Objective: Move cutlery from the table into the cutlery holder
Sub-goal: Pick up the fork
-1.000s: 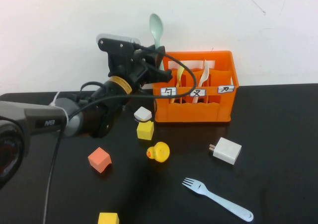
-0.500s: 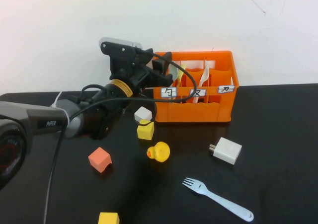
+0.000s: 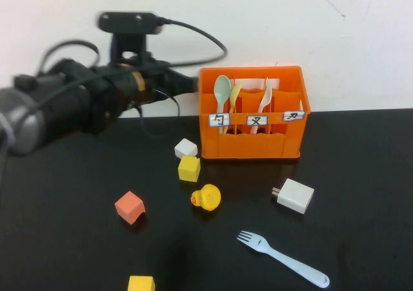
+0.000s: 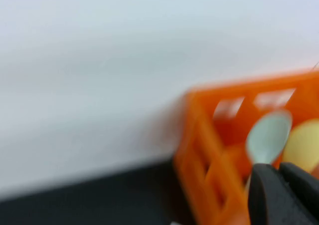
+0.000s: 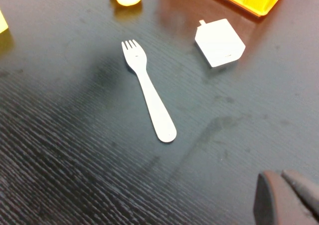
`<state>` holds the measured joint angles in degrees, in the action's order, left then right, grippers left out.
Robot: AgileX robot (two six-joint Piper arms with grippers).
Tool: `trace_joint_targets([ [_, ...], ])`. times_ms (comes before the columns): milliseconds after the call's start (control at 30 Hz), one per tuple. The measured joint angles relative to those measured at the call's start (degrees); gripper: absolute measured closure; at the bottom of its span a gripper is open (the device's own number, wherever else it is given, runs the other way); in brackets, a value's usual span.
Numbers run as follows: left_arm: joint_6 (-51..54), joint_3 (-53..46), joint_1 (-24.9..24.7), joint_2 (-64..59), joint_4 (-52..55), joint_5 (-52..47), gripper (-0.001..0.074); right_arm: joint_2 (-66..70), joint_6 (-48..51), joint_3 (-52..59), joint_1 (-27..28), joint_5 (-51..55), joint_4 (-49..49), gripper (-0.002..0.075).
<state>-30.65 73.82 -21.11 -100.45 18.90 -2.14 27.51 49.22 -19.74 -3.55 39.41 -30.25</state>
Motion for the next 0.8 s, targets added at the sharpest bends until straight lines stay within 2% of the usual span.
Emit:
trace_joint_targets([
  [133, -1.8, -0.4, -0.4, 7.4, -1.3, -15.2, 0.0734, 0.0, 0.0, 0.0, 0.0, -0.3, 0.0, 0.0728],
  [233, -2.4, -3.9, -0.4, 14.0, -3.1, -20.3, 0.0735, 0.0, 0.0, 0.0, 0.0, -0.3, -0.1, 0.0728],
  [467, -2.4, -22.9, -0.4, 33.7, -6.8, -18.3, 0.0736, 0.0, 2.4, 0.0, 0.0, -0.3, -0.7, 0.0728],
  [600, -2.4, -33.2, -0.4, 44.7, -7.2, -17.8, 0.0736, 0.0, 8.9, 0.0, 0.0, 1.8, -4.6, 0.0728],
  [800, -2.5, -40.7, -0.4, 59.4, -8.5, -20.1, 0.0736, 3.6, 13.9, 0.0, -0.4, 3.7, -7.6, 0.0728],
])
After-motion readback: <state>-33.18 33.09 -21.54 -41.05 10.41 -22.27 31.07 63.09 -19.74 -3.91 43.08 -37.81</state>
